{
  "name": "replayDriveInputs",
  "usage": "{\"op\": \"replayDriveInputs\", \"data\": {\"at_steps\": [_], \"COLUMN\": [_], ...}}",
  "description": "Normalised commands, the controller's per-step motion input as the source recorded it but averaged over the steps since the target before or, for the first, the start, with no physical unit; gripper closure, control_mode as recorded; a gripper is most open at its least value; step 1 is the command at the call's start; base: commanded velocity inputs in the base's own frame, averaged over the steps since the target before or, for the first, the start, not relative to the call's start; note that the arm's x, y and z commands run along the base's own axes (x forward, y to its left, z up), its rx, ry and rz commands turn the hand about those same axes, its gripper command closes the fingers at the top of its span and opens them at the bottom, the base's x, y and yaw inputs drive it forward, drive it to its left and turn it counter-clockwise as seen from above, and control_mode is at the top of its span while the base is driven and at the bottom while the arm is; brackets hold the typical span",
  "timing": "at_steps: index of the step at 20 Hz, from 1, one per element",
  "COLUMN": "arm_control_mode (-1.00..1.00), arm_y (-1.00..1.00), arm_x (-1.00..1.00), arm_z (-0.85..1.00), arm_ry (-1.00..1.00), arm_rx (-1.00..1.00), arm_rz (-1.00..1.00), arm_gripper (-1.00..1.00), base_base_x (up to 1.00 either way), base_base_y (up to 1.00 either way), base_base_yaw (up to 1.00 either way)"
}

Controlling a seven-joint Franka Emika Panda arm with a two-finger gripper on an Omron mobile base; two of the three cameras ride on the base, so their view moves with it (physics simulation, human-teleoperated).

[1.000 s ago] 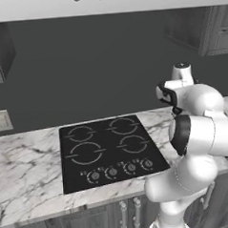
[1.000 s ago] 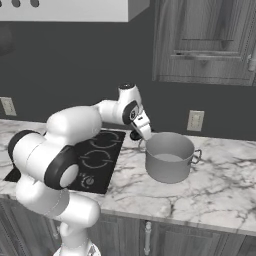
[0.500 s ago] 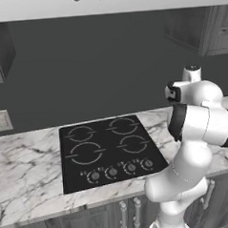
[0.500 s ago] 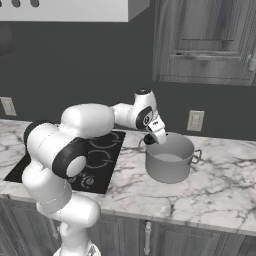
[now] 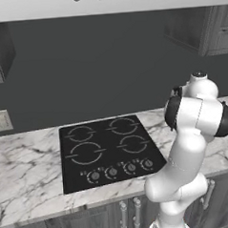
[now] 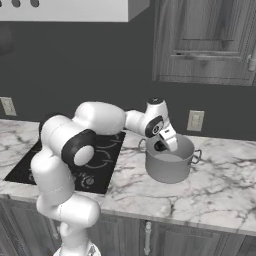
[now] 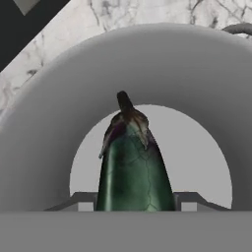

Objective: Turn on the sink faucet. Then move the eggplant from the counter to the sink. Turn off the sink. Move the vegetable from the sink to the pot next to the stove. Finally move the pot to the rear left burner.

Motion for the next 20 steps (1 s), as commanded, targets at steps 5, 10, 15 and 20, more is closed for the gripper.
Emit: {"op": "replayDriveInputs", "data": {"at_steps": [5, 10, 15, 20], "arm_control_mode": [-1.00, -1.00, -1.00, -1.00], "arm_y": [-0.33, -0.34, -0.27, -0.19], "arm_x": [0.35, 0.38, 0.34, 0.04], "arm_z": [-0.26, -0.24, -0.24, -0.19], "arm_ry": [0.00, 0.00, 0.00, -0.01], "arm_rx": [0.00, 0.00, 0.00, 0.00], "arm_rz": [0.00, 0.00, 0.00, 0.00], "arm_gripper": [1.00, 1.00, 1.00, 1.00], "base_base_x": [0.00, 0.00, 0.00, 0.00], "base_base_y": [0.00, 0.00, 0.00, 0.00], "base_base_yaw": [0.00, 0.00, 0.00, 0.00]}}
